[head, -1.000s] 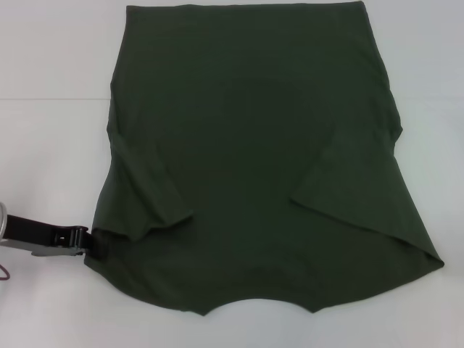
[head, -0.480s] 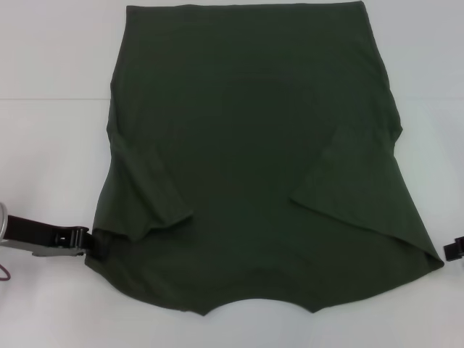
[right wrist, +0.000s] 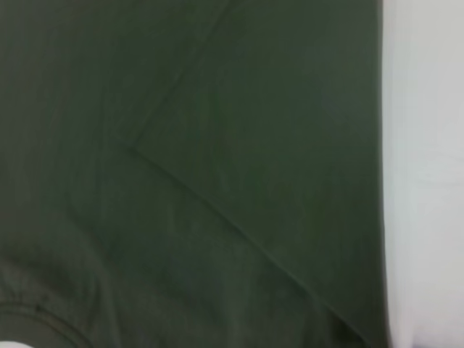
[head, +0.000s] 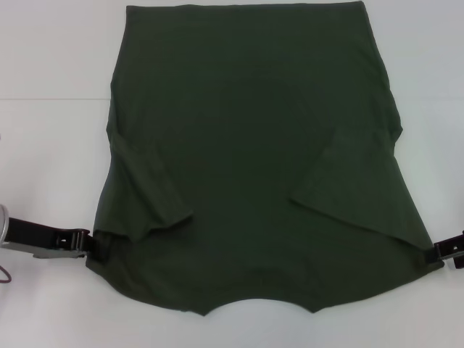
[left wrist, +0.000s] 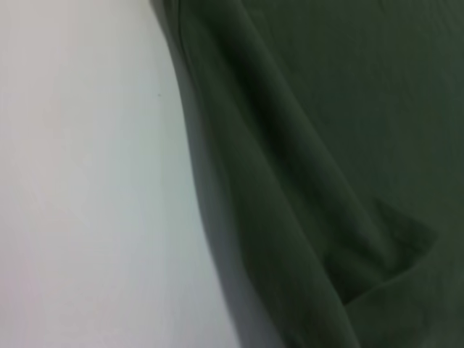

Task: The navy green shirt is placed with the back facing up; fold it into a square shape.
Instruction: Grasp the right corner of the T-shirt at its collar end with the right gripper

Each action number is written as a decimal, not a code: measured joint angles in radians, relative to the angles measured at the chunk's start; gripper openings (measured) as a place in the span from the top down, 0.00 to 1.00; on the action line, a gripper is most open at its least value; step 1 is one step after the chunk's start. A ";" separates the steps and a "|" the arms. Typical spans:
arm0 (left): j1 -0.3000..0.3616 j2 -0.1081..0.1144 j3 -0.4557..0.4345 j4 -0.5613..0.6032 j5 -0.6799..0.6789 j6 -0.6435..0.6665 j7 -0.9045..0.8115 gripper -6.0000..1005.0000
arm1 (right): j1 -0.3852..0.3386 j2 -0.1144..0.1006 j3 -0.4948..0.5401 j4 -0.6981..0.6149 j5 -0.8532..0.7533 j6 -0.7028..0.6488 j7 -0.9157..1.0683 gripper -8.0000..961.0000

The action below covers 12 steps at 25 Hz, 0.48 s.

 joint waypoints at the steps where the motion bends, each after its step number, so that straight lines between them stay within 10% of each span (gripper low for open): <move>1: 0.000 0.000 0.000 0.000 0.000 -0.001 0.000 0.96 | 0.001 0.000 -0.003 0.003 0.000 0.005 0.000 0.22; 12: 0.000 0.000 0.000 0.000 -0.001 -0.001 0.002 0.96 | 0.007 0.001 -0.021 0.016 -0.002 0.030 0.004 0.22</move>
